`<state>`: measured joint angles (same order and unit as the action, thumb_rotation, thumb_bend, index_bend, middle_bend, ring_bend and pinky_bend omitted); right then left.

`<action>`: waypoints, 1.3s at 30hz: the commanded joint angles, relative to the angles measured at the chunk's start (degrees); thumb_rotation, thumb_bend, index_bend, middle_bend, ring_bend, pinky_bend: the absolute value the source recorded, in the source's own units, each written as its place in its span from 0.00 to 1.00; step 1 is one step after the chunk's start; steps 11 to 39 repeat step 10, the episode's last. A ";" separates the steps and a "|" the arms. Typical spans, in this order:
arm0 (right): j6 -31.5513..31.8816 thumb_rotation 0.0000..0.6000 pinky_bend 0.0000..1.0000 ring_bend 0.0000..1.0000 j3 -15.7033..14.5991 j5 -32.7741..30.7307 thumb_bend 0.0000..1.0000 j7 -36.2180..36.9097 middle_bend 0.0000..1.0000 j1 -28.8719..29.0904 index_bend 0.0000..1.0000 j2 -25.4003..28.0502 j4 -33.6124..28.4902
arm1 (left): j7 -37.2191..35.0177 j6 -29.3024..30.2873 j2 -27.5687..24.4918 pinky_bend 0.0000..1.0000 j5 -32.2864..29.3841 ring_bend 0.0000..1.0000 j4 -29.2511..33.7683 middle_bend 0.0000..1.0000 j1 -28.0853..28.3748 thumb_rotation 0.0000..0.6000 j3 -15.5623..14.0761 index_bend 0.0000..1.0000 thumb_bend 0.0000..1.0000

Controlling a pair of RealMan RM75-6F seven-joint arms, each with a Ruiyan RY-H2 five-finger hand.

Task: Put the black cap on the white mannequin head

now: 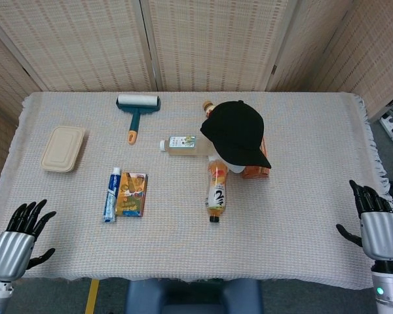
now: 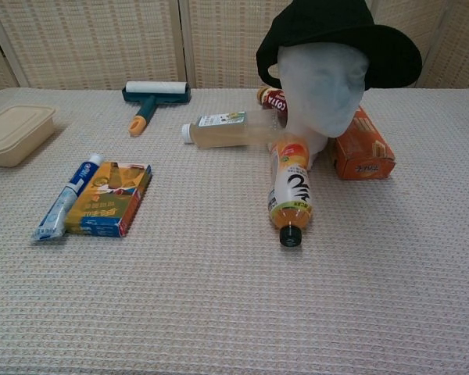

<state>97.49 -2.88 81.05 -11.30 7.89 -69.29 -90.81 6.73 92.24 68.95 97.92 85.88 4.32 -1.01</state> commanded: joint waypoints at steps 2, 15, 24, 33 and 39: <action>-1.70 0.96 0.22 0.11 -0.55 -0.96 0.00 10.54 0.16 -3.48 0.00 6.53 -1.63 | 1.78 0.57 1.58 0.11 -0.87 0.02 -1.23 0.08 -0.21 1.00 0.90 0.20 0.04; -5.61 0.96 0.16 0.06 -0.61 -2.22 0.00 11.57 0.12 -4.03 0.00 9.39 -2.25 | 2.17 2.39 3.32 0.11 0.44 0.02 -2.26 0.08 -0.09 1.00 1.44 0.19 0.04; -5.61 0.96 0.16 0.06 -0.61 -2.22 0.00 11.57 0.12 -4.03 0.00 9.39 -2.25 | 2.17 2.39 3.32 0.11 0.44 0.02 -2.26 0.08 -0.09 1.00 1.44 0.19 0.04; -5.61 0.96 0.16 0.06 -0.61 -2.22 0.00 11.57 0.12 -4.03 0.00 9.39 -2.25 | 2.17 2.39 3.32 0.11 0.44 0.02 -2.26 0.08 -0.09 1.00 1.44 0.19 0.04; -5.61 0.96 0.16 0.06 -0.61 -2.22 0.00 11.57 0.12 -4.03 0.00 9.39 -2.25 | 2.17 2.39 3.32 0.11 0.44 0.02 -2.26 0.08 -0.09 1.00 1.44 0.19 0.04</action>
